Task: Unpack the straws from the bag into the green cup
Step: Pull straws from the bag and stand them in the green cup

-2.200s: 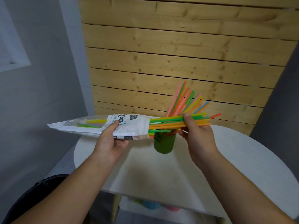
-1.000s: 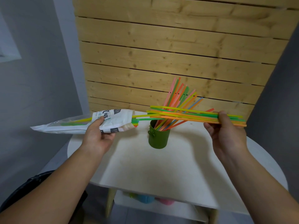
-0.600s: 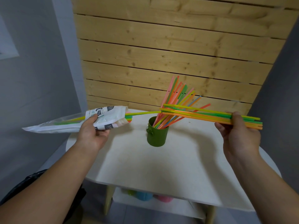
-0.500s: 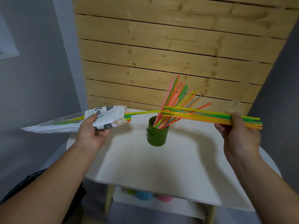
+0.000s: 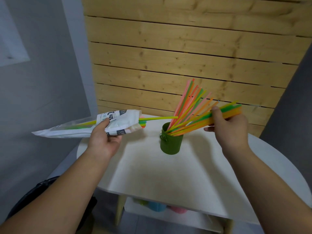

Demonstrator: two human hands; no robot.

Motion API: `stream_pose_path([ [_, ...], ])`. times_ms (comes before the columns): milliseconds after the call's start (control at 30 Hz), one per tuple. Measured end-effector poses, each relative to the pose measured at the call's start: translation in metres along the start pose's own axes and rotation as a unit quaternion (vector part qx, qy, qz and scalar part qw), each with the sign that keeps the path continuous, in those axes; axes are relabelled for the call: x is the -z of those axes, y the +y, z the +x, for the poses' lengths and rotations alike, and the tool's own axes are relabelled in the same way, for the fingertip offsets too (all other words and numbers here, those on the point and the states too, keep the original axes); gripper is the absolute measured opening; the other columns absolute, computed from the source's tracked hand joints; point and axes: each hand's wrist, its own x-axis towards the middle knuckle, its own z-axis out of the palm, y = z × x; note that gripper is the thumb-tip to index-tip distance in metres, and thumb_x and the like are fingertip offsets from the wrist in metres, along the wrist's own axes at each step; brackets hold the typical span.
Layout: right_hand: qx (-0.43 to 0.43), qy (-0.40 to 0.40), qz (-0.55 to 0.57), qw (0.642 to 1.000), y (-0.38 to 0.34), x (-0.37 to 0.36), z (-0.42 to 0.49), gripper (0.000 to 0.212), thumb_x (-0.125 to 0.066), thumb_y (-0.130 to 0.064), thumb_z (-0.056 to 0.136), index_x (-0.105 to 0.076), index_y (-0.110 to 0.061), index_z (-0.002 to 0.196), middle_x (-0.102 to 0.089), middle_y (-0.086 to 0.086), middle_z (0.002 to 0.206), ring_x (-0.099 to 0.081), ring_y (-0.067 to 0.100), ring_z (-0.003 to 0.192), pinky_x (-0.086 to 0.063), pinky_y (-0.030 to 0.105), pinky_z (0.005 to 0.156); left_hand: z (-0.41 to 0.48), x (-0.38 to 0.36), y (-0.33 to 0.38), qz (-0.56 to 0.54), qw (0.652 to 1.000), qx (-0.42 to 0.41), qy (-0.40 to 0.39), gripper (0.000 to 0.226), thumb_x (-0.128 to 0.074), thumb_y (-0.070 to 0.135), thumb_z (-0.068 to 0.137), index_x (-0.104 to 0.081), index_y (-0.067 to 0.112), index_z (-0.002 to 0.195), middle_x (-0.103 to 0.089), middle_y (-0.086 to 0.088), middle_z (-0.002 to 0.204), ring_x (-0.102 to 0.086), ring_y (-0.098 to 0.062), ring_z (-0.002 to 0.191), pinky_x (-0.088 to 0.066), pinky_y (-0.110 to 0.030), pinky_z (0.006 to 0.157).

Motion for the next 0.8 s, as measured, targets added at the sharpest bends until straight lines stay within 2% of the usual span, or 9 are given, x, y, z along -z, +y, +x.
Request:
stream_pose_path([
  [100, 0.005, -0.024, -0.043, 0.999, 0.002, -0.011, 0.008, 0.035, -0.061, -0.031, 0.096, -0.061, -0.015, 0.065, -0.06, 0.006, 0.055, -0.062, 0.023, 0.045, -0.046, 0.023, 0.041, -0.003, -0.002, -0.001, 0.007, 1.0, -0.002, -0.005, 0.033, -0.06, 0.005, 0.097, -0.061, 0.006, 0.129, -0.075, -0.01, 0.112, -0.075, -0.022, 0.094, -0.063, -0.035, 0.061],
  [167, -0.021, -0.047, -0.036, 0.998, 0.005, -0.018, 0.014, 0.033, -0.062, -0.028, 0.095, -0.061, -0.012, 0.066, -0.056, 0.006, 0.051, -0.055, 0.019, 0.038, -0.047, 0.028, 0.046, -0.003, -0.002, -0.001, 0.015, 1.0, -0.005, -0.01, 0.033, -0.06, 0.005, 0.097, -0.061, 0.006, 0.13, -0.075, -0.01, 0.112, -0.075, -0.022, 0.095, -0.064, -0.037, 0.064],
  [267, -0.078, -0.067, 0.03, 0.994, 0.008, -0.025, 0.023, 0.022, -0.064, -0.023, 0.095, -0.064, -0.011, 0.077, -0.057, 0.006, 0.057, -0.053, 0.011, 0.037, -0.054, 0.033, 0.053, -0.004, -0.001, -0.001, 0.022, 1.0, -0.008, -0.018, 0.034, -0.061, 0.004, 0.096, -0.061, 0.007, 0.13, -0.075, -0.01, 0.115, -0.075, -0.024, 0.101, -0.064, -0.043, 0.076],
  [433, -0.118, -0.082, 0.1, 0.984, 0.013, -0.033, 0.025, 0.011, -0.07, -0.016, 0.091, -0.065, -0.007, 0.09, -0.067, 0.009, 0.074, -0.066, 0.019, 0.061, -0.06, 0.033, 0.065, -0.005, -0.003, -0.004, 0.031, 0.999, -0.01, -0.03, 0.032, -0.062, 0.004, 0.095, -0.062, 0.007, 0.127, -0.076, -0.011, 0.114, -0.075, -0.025, 0.101, -0.061, -0.047, 0.084],
  [533, -0.149, -0.06, 0.103, 0.982, 0.019, -0.033, 0.019, 0.028, -0.073, -0.015, 0.089, -0.052, -0.006, 0.105, -0.06, 0.009, 0.084, -0.065, 0.023, 0.07, -0.06, 0.038, 0.072, -0.006, -0.004, -0.005, 0.034, 0.999, -0.01, -0.034, 0.035, -0.064, 0.005, 0.095, -0.062, 0.008, 0.129, -0.076, -0.011, 0.114, -0.076, -0.025, 0.098, -0.062, -0.046, 0.082],
  [600, -0.179, -0.056, 0.067, 0.98, 0.025, -0.03, 0.012, 0.03, -0.072, -0.019, 0.09, -0.049, -0.008, 0.106, -0.057, 0.009, 0.091, -0.065, 0.025, 0.074, -0.06, 0.041, 0.076, -0.007, -0.005, -0.005, 0.035, 0.998, -0.012, -0.041, 0.036, -0.064, 0.005, 0.095, -0.062, 0.009, 0.13, -0.076, -0.01, 0.114, -0.076, -0.024, 0.098, -0.063, -0.046, 0.079],
  [667, -0.215, -0.067, 0.035, 0.974, 0.028, -0.027, 0.001, 0.024, -0.065, -0.023, 0.093, -0.053, -0.006, 0.105, -0.058, 0.012, 0.097, -0.064, 0.025, 0.077, -0.059, 0.04, 0.071, -0.009, -0.006, -0.005, 0.036, 0.998, -0.013, -0.048, 0.036, -0.063, 0.005, 0.095, -0.061, 0.009, 0.131, -0.076, -0.01, 0.115, -0.076, -0.024, 0.098, -0.063, -0.045, 0.079],
  [800, -0.261, -0.114, 0.025, 0.958, 0.024, -0.031, -0.033, 0.013, -0.048, -0.016, 0.096, -0.056, -0.007, 0.094, -0.058, 0.014, 0.086, -0.058, 0.026, 0.068, -0.05, 0.036, 0.06, -0.013, -0.009, -0.006, 0.032, 0.998, -0.012, -0.058, 0.035, -0.063, 0.005, 0.096, -0.061, 0.009, 0.13, -0.077, -0.01, 0.112, -0.077, -0.023, 0.091, -0.064, -0.043, 0.074],
])
